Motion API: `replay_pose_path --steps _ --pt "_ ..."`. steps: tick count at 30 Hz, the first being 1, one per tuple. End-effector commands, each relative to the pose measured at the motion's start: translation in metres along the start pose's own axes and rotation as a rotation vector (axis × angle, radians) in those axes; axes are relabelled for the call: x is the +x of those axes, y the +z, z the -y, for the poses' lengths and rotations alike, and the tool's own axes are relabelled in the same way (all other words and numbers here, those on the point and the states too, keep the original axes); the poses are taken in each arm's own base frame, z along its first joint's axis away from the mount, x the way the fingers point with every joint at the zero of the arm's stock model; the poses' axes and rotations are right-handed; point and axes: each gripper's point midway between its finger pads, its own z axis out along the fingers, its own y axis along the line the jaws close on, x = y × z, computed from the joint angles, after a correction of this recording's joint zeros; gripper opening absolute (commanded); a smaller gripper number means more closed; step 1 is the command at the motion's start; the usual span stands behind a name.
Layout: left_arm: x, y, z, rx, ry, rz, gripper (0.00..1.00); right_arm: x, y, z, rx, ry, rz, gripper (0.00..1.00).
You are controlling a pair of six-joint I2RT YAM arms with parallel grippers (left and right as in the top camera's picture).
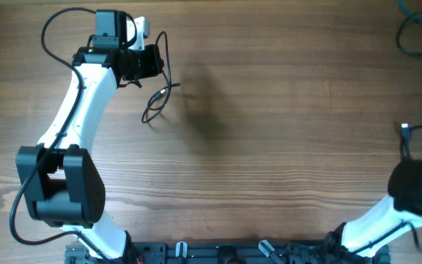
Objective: Untangle cables
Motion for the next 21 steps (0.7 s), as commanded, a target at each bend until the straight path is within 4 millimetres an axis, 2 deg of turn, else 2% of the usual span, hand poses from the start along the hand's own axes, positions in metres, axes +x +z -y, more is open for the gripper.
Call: replay_pose_path --steps 1,3,5,9,12,13,15,17,19,20,21 --pt "-0.003 -0.001 0.002 -0.001 -0.001 0.012 0.04 -0.029 0.001 -0.070 0.074 -0.265 -0.023 1.00" --pt "-0.003 -0.001 0.002 -0.001 -0.001 0.012 0.04 -0.033 0.008 -0.093 0.044 -0.284 -0.022 1.00" --pt "-0.003 -0.001 0.002 -0.001 -0.001 0.011 0.04 -0.028 0.024 -0.128 -0.039 -0.333 -0.037 1.00" --pt "-0.003 -0.001 0.002 -0.001 -0.001 0.011 0.04 0.000 0.074 -0.202 -0.131 -0.446 -0.135 1.00" --pt "-0.003 -0.001 0.002 -0.001 0.006 0.012 0.04 0.014 0.096 -0.249 -0.173 -0.487 -0.172 1.00" --pt "-0.003 -0.001 0.002 -0.002 0.006 0.012 0.04 0.018 0.099 -0.258 -0.177 -0.490 -0.183 1.00" --pt "-0.003 -0.001 0.002 -0.001 0.006 0.012 0.05 0.024 0.106 -0.267 -0.118 -0.401 -0.219 1.00" --pt "-0.003 -0.001 0.002 -0.001 0.006 0.012 0.04 0.033 0.108 -0.255 -0.016 -0.180 -0.270 1.00" --pt "-0.003 -0.001 0.002 -0.001 0.006 0.011 0.06 0.052 0.110 -0.243 0.057 0.003 -0.340 1.00" --pt "-0.002 -0.001 0.002 -0.001 0.003 0.008 0.11 0.069 0.114 -0.240 0.070 0.061 -0.398 1.00" --pt "0.000 -0.001 0.003 0.002 -0.029 -0.001 0.26 0.090 0.119 -0.235 0.080 0.099 -0.468 1.00"
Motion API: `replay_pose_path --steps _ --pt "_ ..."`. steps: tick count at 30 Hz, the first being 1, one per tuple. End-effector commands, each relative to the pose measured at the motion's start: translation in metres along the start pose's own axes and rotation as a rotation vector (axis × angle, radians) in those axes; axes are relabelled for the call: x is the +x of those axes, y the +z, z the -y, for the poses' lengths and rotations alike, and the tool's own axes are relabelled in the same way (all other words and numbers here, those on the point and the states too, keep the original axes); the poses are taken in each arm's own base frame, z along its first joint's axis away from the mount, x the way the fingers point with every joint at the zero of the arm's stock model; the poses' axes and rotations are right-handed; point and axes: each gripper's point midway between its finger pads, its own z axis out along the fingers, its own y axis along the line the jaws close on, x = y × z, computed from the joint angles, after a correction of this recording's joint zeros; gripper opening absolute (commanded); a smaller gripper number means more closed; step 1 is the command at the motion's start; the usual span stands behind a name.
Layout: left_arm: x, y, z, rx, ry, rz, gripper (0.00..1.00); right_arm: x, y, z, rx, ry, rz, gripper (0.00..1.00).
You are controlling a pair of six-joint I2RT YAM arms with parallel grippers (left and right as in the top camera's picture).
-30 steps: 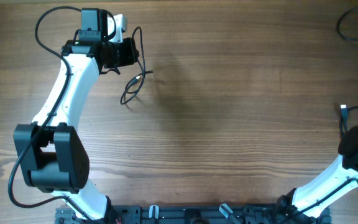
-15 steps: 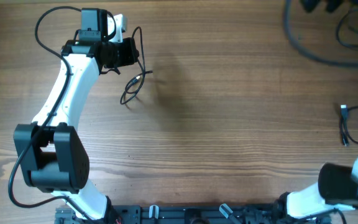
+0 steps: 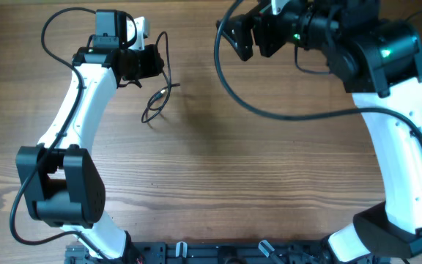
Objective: Untangle cables
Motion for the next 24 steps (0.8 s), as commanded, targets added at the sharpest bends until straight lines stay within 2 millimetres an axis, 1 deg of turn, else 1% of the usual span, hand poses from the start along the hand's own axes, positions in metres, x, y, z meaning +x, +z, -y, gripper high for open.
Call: replay_pose_path --steps 1,2,3,4,5,6,7,8,9,10,11,12,13,14,15,16,17,18,19,20,21,22,23,24 --pt "0.004 -0.001 0.007 0.021 -0.057 -0.020 0.43 0.038 0.036 0.022 0.061 0.220 -0.153 1.00" --pt "0.009 0.000 0.013 0.045 -0.060 -0.041 0.53 0.047 0.044 0.024 0.063 0.249 -0.188 1.00" --pt "0.020 0.001 0.024 0.070 -0.057 -0.081 0.63 0.057 0.053 0.027 0.064 0.263 -0.226 1.00" --pt "0.026 0.003 0.029 0.074 -0.052 -0.103 0.68 0.063 0.059 0.029 0.064 0.270 -0.246 1.00" --pt "0.034 0.004 0.036 0.076 -0.044 -0.129 0.88 0.071 0.066 0.031 0.067 0.293 -0.273 1.00" --pt "0.042 0.006 0.043 0.078 -0.047 -0.156 1.00 0.079 0.073 0.035 0.072 0.318 -0.303 0.99" --pt "0.049 0.007 0.050 0.077 -0.075 -0.181 1.00 0.088 0.081 0.041 0.086 0.354 -0.332 0.95" --pt "0.052 0.008 0.052 0.076 -0.101 -0.190 1.00 0.101 0.088 0.051 0.125 0.419 -0.370 0.93" --pt "0.050 0.007 0.051 0.071 -0.140 -0.187 1.00 0.116 0.098 0.056 0.139 0.463 -0.415 0.91" --pt "0.046 0.005 0.044 0.064 -0.178 -0.176 1.00 0.126 0.106 0.060 0.143 0.479 -0.449 0.89" --pt "0.039 0.000 0.029 0.050 -0.216 -0.156 1.00 0.144 0.120 0.064 0.149 0.498 -0.504 0.86" --pt "0.032 -0.004 0.014 0.037 -0.247 -0.138 1.00 0.160 0.129 0.069 0.171 0.517 -0.550 0.86" --pt "0.026 -0.009 -0.003 0.023 -0.280 -0.118 1.00 0.169 0.138 0.065 0.124 0.500 -0.579 0.86" --pt "0.022 -0.013 -0.013 0.014 -0.300 -0.105 1.00 0.165 0.146 0.043 -0.051 0.415 -0.571 0.86" --pt "0.019 -0.016 -0.023 0.005 -0.317 -0.093 1.00 0.148 0.142 0.004 -0.351 0.277 -0.501 0.87" --pt "0.013 -0.022 -0.041 -0.010 -0.352 -0.071 1.00 0.115 0.112 -0.052 -0.776 0.126 -0.302 0.93" --pt "0.011 -0.026 -0.050 -0.017 -0.370 -0.061 1.00 0.101 0.101 -0.063 -0.868 0.106 -0.226 0.96" --pt "0.010 -0.027 -0.053 -0.021 -0.378 -0.057 1.00 0.097 0.104 -0.061 -0.859 0.108 -0.215 0.96" --pt "0.010 -0.027 -0.055 -0.022 -0.380 -0.055 1.00 0.100 0.119 -0.047 -0.741 0.160 -0.266 0.96" --pt "0.010 -0.027 -0.055 -0.022 -0.380 -0.055 1.00 0.110 0.138 -0.019 -0.528 0.238 -0.341 0.96" --pt "0.010 -0.027 -0.053 -0.020 -0.377 -0.057 1.00 0.130 0.156 0.044 -0.081 0.410 -0.427 0.99" --pt "0.011 -0.026 -0.051 -0.019 -0.373 -0.060 1.00 0.152 0.142 0.114 0.415 0.576 -0.433 1.00" --pt "0.011 -0.025 -0.049 -0.017 -0.369 -0.062 1.00 0.157 0.122 0.148 0.662 0.553 -0.411 1.00" --pt "0.011 -0.025 -0.048 -0.016 -0.367 -0.063 1.00 0.156 0.108 0.168 0.804 0.502 -0.395 1.00"
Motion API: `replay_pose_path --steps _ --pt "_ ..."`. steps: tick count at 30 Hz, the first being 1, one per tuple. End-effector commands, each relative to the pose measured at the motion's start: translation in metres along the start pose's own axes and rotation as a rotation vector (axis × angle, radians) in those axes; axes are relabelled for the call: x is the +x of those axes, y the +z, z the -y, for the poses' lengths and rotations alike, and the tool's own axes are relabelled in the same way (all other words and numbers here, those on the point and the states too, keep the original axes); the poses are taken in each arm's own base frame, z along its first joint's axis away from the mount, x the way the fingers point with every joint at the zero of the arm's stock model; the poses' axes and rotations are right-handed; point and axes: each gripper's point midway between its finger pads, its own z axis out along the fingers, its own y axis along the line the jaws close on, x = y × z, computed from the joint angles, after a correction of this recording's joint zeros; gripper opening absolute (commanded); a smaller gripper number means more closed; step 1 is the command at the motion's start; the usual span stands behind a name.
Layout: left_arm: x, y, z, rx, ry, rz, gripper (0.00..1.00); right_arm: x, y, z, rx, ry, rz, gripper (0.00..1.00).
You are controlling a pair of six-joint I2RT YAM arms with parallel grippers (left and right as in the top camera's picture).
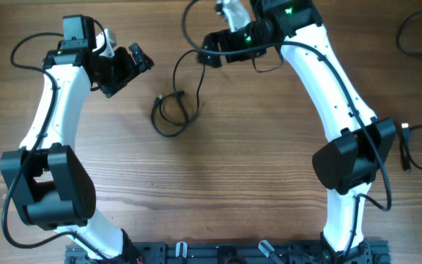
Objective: Untangle cables
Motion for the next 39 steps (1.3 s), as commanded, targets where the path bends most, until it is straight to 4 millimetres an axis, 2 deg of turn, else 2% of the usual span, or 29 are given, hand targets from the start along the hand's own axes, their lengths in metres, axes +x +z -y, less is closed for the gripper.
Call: replay_pose_path --steps 1,3,5,6,9,11,12,13,15,16,18,20,23,25,26,27,28,32,33,34,36,39 --pt "0.001 -0.001 0.009 0.013 0.010 0.003 1.00 -0.025 -0.060 0.115 0.735 0.256 0.264 1.00" --pt "0.002 -0.001 0.010 0.014 0.012 0.002 1.00 -0.039 -0.082 0.131 0.879 0.231 0.353 0.99" --pt "0.002 -0.001 0.010 0.014 0.012 0.002 1.00 -0.056 -0.092 0.130 0.924 0.128 0.391 0.99" --pt "0.001 -0.001 0.010 0.014 0.012 0.003 1.00 -0.071 -0.109 0.131 0.998 0.086 0.459 1.00" --pt "0.002 -0.001 0.010 0.014 0.012 0.002 1.00 -0.108 -0.180 0.125 1.271 0.048 0.686 1.00" --pt "0.001 -0.001 0.009 0.011 0.012 0.004 1.00 -0.118 -0.246 0.109 1.497 0.099 0.818 1.00" --pt "0.001 -0.001 0.009 0.007 0.012 0.006 1.00 -0.118 -0.277 0.101 1.576 0.159 0.868 1.00" --pt "0.001 -0.001 0.009 0.008 0.012 0.006 1.00 -0.116 -0.299 0.094 1.613 0.199 0.899 1.00" --pt "0.001 -0.001 0.009 0.008 0.012 0.006 1.00 -0.105 -0.340 0.080 1.605 0.319 1.025 1.00" --pt "0.001 -0.001 0.009 0.008 0.012 0.006 1.00 -0.090 -0.361 0.072 1.565 0.409 1.132 1.00" --pt "0.001 -0.001 0.009 0.008 0.012 0.006 1.00 -0.067 -0.376 0.059 1.511 0.474 1.222 1.00" --pt "0.001 -0.001 0.009 0.008 0.013 0.007 1.00 -0.065 -0.368 0.049 1.496 0.447 1.181 1.00" --pt "0.001 -0.001 0.009 0.008 0.012 0.006 1.00 -0.092 -0.341 0.035 1.553 0.264 1.037 1.00" --pt "0.001 -0.001 0.008 0.007 0.011 0.004 1.00 -0.118 -0.307 0.028 1.624 -0.015 0.845 1.00" --pt "0.001 -0.001 0.008 0.007 0.011 0.005 1.00 -0.130 -0.278 0.027 1.629 -0.196 0.727 1.00" --pt "0.001 -0.001 0.008 0.007 0.011 0.005 1.00 -0.135 -0.255 0.028 1.597 -0.296 0.666 1.00" --pt "0.001 -0.001 0.009 0.007 0.011 0.005 1.00 -0.137 -0.235 0.030 1.534 -0.320 0.670 1.00" --pt "0.001 -0.001 0.008 0.007 0.014 0.005 1.00 -0.137 -0.204 0.026 1.406 -0.358 0.680 1.00" --pt "0.001 -0.001 0.008 0.007 0.015 0.005 1.00 -0.137 -0.192 0.023 1.338 -0.378 0.680 1.00" --pt "0.001 -0.001 0.008 0.007 0.015 0.005 1.00 -0.135 -0.169 0.016 1.206 -0.438 0.656 1.00" --pt "0.001 -0.001 0.008 0.007 0.037 0.005 1.00 -0.122 -0.126 -0.003 0.845 -0.489 0.602 1.00" --pt "0.003 -0.001 0.003 -0.022 0.035 0.002 1.00 -0.093 -0.094 -0.021 0.353 -0.385 0.495 1.00"
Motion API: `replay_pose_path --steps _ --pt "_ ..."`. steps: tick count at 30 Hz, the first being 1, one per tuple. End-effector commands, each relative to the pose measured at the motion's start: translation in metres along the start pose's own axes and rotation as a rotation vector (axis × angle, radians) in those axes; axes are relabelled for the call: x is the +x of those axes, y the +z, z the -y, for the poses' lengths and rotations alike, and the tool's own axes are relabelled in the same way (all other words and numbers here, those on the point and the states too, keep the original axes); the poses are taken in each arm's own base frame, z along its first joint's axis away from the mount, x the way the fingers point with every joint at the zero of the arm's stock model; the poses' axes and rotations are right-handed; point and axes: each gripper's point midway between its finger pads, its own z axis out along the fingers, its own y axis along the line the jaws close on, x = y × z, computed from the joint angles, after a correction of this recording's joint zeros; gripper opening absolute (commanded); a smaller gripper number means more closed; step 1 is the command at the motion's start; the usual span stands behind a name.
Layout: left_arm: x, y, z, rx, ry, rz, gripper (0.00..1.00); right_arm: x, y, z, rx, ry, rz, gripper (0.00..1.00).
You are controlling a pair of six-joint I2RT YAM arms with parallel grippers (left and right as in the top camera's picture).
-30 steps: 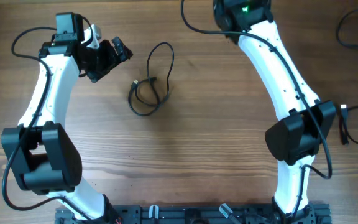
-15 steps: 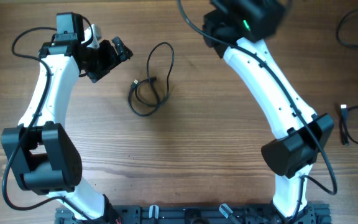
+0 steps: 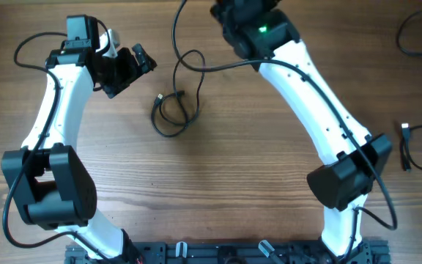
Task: Untangle cables
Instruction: 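Lower the right gripper onto the last cable at center and grasp it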
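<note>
A thin black cable (image 3: 173, 117) lies coiled on the wooden table, with a small plug end (image 3: 158, 97) at its left. From the coil it rises through a loop (image 3: 190, 61) and runs off the far edge. My left gripper (image 3: 128, 71) stands open just left of the coil, touching nothing. The right arm's wrist (image 3: 249, 22) reaches to the far edge beside the cable's upper run. Its fingers are cut off by the frame, so its hold on the cable cannot be seen.
A second black cable (image 3: 415, 147) with a plug lies at the right edge. Another dark cable (image 3: 415, 29) sits in the far right corner. The arm bases and a black rail (image 3: 226, 253) line the near edge.
The right arm has moved toward the far edge, and the cable's upper run now stretches up past the frame. The coil and the left gripper have hardly shifted.
At first my left gripper held the cable at the far left while the right arm sat low at the right. The right arm then stood at the far middle. Later the left gripper was off the cable, open, with the right gripper at its upper end, now lifted farther.
</note>
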Motion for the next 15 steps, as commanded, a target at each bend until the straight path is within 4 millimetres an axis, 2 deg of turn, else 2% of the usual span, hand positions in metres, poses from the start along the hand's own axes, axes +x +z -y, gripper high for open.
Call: replay_pose_path --steps 1,5,7,11,12,13,15 --pt "-0.001 -0.003 -0.003 -0.031 0.023 0.012 1.00 -0.008 -0.028 -0.027 -0.505 0.342 0.056 1.00" --pt "0.000 -0.003 -0.003 -0.034 0.022 0.010 1.00 0.020 -0.039 -0.025 -0.910 0.536 -0.030 1.00" --pt "0.000 -0.003 -0.003 -0.034 0.022 0.010 1.00 0.037 -0.033 -0.032 -0.960 0.561 -0.103 1.00" --pt "-0.003 -0.004 -0.006 -0.042 0.017 0.017 1.00 0.079 -0.003 -0.089 -1.045 0.640 -0.298 0.93" --pt "-0.006 -0.005 -0.011 -0.060 0.015 0.031 1.00 0.084 0.000 -0.112 -1.130 0.649 -0.303 0.89" --pt "-0.008 -0.006 -0.014 -0.070 0.010 0.040 1.00 0.092 0.005 -0.132 -1.150 0.651 -0.328 0.84" --pt "-0.010 -0.008 -0.018 -0.072 0.002 0.044 1.00 0.103 0.007 -0.163 -1.176 0.635 -0.354 0.79"
